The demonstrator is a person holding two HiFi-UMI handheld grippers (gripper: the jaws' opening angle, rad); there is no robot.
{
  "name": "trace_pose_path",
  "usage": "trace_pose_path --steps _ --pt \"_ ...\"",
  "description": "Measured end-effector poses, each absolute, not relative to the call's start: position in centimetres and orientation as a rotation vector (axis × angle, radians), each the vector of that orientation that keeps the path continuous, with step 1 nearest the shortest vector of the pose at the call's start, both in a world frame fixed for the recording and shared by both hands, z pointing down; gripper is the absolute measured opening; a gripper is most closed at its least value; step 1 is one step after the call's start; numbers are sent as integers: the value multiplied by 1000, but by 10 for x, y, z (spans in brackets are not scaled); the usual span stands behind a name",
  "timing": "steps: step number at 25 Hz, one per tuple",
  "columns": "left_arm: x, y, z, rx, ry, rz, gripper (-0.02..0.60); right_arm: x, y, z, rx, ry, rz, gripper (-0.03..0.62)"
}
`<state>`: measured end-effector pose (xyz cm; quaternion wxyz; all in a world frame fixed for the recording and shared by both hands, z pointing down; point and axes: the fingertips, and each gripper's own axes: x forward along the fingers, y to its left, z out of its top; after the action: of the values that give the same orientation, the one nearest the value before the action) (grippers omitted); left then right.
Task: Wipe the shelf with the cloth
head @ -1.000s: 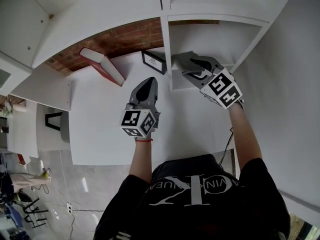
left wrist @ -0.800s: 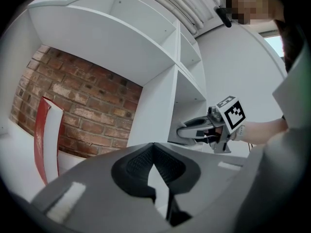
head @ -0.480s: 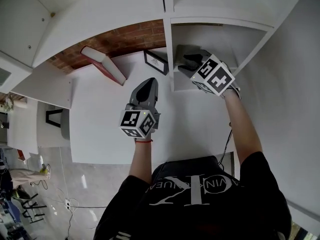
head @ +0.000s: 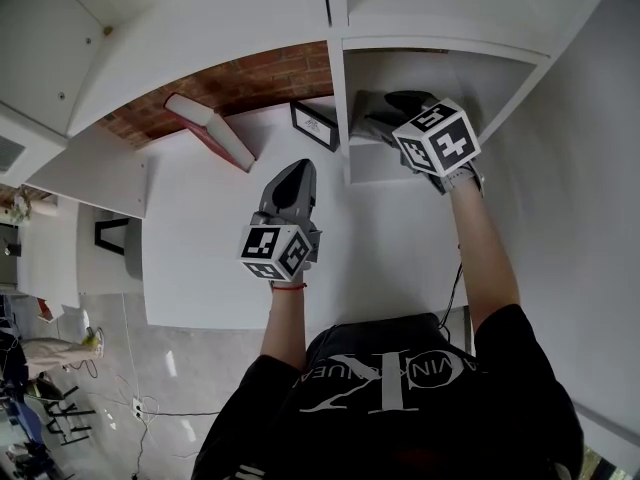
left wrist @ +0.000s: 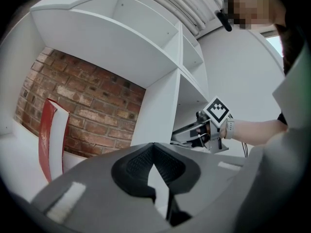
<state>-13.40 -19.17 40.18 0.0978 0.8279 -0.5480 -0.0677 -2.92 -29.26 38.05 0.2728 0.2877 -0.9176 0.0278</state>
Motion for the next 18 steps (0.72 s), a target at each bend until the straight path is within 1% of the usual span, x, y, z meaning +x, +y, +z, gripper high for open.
trace_pose_path --steps 2,3,4,6,7,13,18 --pt "-135 -191 403 2445 -1622 -199 9 -33 -293 393 767 -2391 50 221" --pt "-136 -192 403 2441 -1624 -200 9 -35 -294 396 768 -2361 34 205" --pt "-137 -192 403 2436 -1628 -202 9 -37 -293 397 762 -2338 15 167" --pt "-140 -191 404 2425 -1637 -204 9 -47 -290 399 723 -2311 -42 59" --pt "-141 -191 405 2420 -1641 -204 9 -53 -289 400 700 -2307 -73 46" --pt "-147 -188 408 2391 -1656 -206 9 -67 -296 403 635 -2299 -126 34" --pt "-144 -190 407 2404 -1659 -192 9 -55 -313 402 692 -2266 -154 29"
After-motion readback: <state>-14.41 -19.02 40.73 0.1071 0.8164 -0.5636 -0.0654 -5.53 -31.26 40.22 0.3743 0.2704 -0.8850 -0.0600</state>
